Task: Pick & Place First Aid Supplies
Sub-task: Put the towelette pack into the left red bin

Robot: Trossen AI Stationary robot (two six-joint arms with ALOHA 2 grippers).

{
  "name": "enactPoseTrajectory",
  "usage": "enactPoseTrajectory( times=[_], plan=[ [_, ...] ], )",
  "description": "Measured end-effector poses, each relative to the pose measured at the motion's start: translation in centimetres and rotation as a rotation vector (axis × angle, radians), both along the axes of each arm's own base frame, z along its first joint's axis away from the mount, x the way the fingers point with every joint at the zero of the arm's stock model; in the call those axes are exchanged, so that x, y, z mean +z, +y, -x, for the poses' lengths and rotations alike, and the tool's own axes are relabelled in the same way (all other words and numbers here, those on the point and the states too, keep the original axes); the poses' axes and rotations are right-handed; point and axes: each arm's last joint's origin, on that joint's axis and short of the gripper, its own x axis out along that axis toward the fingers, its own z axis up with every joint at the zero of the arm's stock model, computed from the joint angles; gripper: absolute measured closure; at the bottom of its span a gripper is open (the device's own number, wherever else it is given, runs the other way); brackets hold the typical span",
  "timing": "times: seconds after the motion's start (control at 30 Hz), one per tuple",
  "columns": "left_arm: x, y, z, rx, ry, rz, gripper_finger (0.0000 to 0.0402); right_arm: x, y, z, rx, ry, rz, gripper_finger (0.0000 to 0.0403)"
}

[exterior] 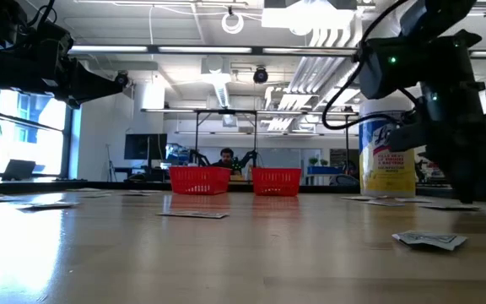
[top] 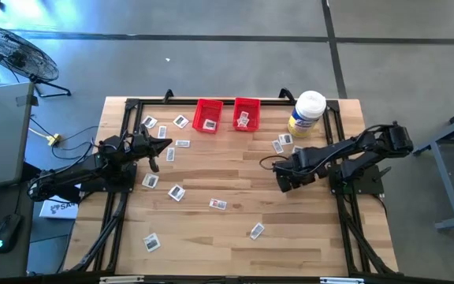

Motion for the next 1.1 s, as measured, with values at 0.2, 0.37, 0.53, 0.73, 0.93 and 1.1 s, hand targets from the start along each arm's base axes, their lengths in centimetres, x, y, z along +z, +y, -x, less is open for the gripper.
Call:
enactPoseTrajectory(
  times=[0.2,0.37,0.53,0.73,0.93,1.1],
  plan=[
    [0.0,0.0,0.0,0.000,0.000,0.000,0.0401,-0.8,0.0,0.5,-0.001,-0.008,-0.006,0.0271],
    [0.0,0.0,0.0,0.000,0.000,0.000,0.0401,-1.2,0.0,0.8,0.007,-0.014,-0.011,0.0270],
    [0.0,0.0,0.0,0.000,0.000,0.000,0.0401,-2.0,-0.2,1.0,0.004,-0.048,-0.029,0.0272],
    [0.0,0.0,0.0,0.000,0.000,0.000,0.0401,-2.2,-0.8,1.3,-0.033,-0.050,-0.057,0.0298],
    [0.0,0.0,0.0,0.000,0.000,0.000,0.0401,-2.1,-1.0,0.9,-0.032,-0.058,-0.062,0.0331],
    [0.0,0.0,0.0,0.000,0.000,0.000,0.0401,-1.8,-1.0,0.5,-0.029,-0.067,-0.060,0.0354]
  ],
)
